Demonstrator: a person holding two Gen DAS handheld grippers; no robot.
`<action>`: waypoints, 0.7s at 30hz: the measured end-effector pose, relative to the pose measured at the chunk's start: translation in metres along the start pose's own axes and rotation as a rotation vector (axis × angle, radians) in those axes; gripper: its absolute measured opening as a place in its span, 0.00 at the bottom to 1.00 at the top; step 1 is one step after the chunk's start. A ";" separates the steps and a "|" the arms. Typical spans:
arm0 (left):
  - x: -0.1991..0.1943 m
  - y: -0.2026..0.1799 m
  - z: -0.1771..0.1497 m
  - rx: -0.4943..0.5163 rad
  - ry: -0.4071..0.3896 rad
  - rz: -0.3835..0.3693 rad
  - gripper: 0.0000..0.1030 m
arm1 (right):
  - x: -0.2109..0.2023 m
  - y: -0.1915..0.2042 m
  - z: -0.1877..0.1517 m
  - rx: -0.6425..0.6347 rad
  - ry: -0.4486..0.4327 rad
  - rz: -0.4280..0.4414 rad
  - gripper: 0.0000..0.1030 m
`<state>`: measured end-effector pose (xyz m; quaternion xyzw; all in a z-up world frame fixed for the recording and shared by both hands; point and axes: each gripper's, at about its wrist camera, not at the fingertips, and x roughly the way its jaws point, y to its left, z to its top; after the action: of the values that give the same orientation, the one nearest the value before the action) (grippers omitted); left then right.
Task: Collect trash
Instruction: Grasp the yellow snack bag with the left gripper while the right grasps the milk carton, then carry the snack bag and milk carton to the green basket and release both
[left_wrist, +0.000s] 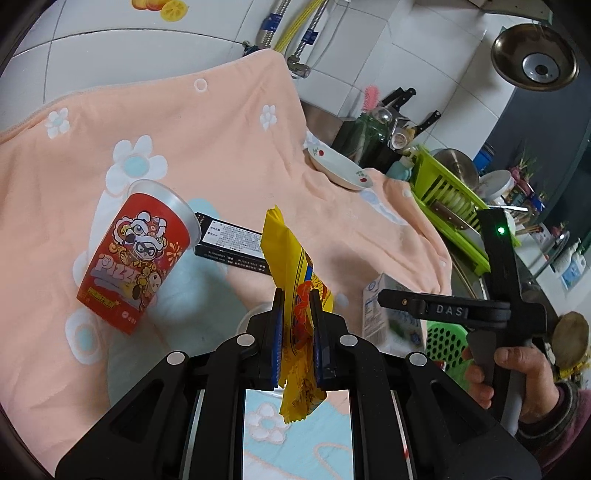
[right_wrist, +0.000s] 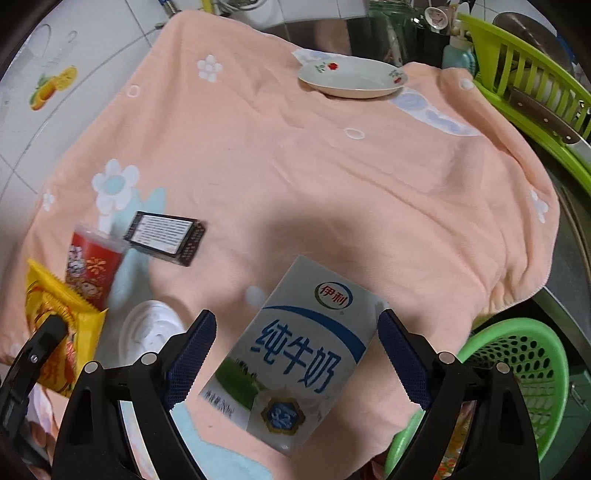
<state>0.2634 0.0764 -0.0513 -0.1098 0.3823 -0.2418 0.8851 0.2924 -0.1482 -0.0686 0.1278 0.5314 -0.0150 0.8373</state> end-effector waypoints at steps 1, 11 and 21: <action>0.000 0.000 -0.001 0.001 0.001 -0.001 0.11 | 0.003 -0.002 0.000 0.013 0.015 0.000 0.84; 0.000 -0.001 -0.006 -0.003 0.010 -0.013 0.11 | 0.016 -0.004 -0.009 0.048 0.072 0.076 0.72; -0.014 -0.014 -0.016 -0.007 0.003 -0.025 0.11 | -0.016 -0.013 -0.033 -0.032 -0.030 0.170 0.67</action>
<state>0.2385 0.0718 -0.0484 -0.1172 0.3830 -0.2517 0.8810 0.2544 -0.1554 -0.0700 0.1589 0.5060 0.0627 0.8454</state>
